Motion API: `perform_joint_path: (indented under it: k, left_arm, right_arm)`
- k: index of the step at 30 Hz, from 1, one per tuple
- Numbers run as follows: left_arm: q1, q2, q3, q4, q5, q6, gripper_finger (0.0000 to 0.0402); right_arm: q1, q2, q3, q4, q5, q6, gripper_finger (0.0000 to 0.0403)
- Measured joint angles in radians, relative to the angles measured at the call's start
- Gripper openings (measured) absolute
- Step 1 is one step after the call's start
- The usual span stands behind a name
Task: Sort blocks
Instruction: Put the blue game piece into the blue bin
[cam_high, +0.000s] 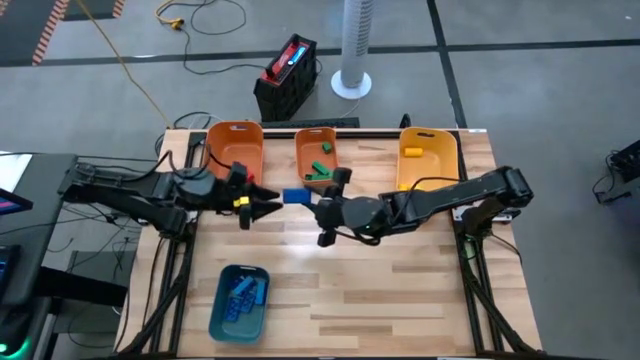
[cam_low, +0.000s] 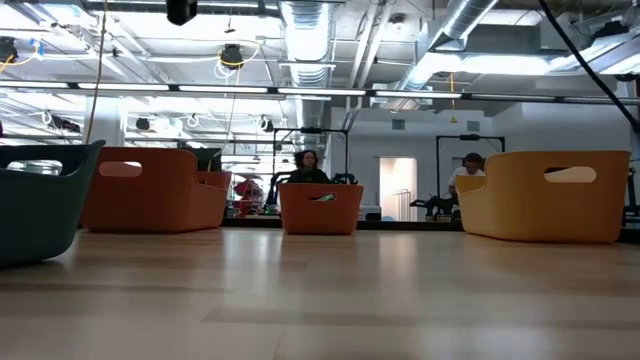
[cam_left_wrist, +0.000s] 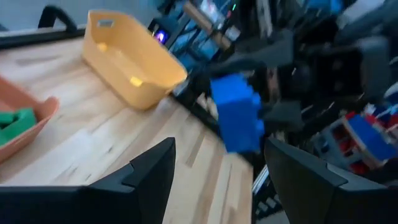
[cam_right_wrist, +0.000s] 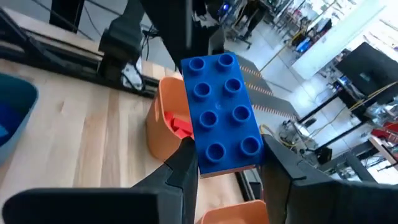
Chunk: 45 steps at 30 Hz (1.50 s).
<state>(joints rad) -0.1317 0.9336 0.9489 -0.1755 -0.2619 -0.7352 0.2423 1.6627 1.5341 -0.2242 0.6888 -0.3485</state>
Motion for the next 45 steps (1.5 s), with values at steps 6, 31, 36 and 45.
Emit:
perform_joint_path:
  k: [6,31,36,45]
  left_arm:
    - [0.031,0.002,0.0,0.087,0.0,-0.032,0.024]
    - [0.031,0.143,0.0,0.208,-0.025,-0.024,0.0125]
    - [0.032,0.143,0.0,0.217,0.004,0.001,0.0082]
    - [0.032,0.087,0.0,0.1,0.017,0.01,0.0082]
  right_arm:
    - [-0.003,-0.004,0.0,0.002,0.002,-0.01,0.0131]
    - [-0.002,-0.002,0.0,-0.037,-0.037,-0.016,0.0144]
    - [-0.003,-0.002,-0.001,-0.034,-0.038,0.008,0.015]
    - [-0.01,-0.004,-0.001,-0.016,-0.071,0.041,0.0221]
